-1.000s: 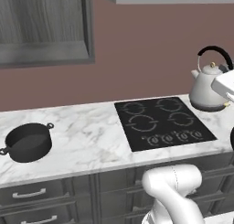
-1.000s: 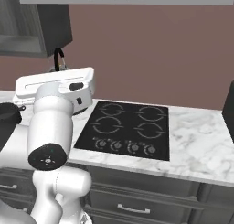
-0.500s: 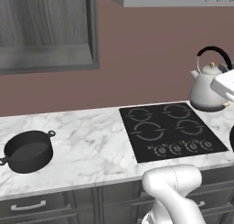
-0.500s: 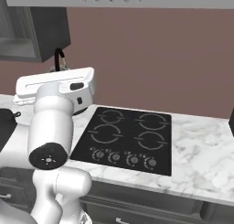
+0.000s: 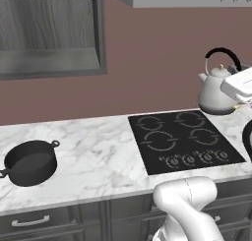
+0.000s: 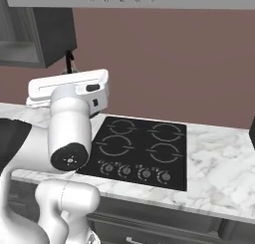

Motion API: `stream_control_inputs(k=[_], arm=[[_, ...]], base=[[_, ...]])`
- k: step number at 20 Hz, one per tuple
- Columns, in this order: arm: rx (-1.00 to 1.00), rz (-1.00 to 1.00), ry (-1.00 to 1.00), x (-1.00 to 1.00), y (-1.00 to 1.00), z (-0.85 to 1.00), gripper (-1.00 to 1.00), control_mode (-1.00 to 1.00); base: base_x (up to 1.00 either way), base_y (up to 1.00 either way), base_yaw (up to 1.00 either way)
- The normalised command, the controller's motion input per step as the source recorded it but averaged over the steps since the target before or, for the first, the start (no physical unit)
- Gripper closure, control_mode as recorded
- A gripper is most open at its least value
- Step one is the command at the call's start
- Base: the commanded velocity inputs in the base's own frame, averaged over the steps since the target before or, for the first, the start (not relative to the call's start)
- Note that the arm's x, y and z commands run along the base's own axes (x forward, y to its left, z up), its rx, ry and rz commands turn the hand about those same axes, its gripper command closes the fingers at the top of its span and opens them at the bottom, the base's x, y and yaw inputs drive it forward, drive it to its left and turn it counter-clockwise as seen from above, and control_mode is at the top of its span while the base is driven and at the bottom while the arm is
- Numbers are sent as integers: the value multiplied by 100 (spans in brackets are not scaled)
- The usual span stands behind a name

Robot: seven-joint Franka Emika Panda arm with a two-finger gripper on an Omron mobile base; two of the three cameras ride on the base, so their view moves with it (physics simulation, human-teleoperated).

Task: Pick the kettle from the cabinet and place it on a stove burner. Then pick the pot from the counter and place it on another stove burner. Finally, turn both burners on.

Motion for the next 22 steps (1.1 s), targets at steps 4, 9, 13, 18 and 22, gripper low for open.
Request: stream_control_inputs(k=[4,9,13,18,22], arm=[[0,7,0,48,0,-8,100,-100],[7,16,0,41,-9,-11,100,-100],[6,14,0,43,0,-18,100,-100],[2,10,0,28,0,-25,100,-100],[0,6,0,19,0,-26,100,-100]], base=[[0,0,0],[0,0,0],[0,0,0],[0,0,0],[0,0,0]])
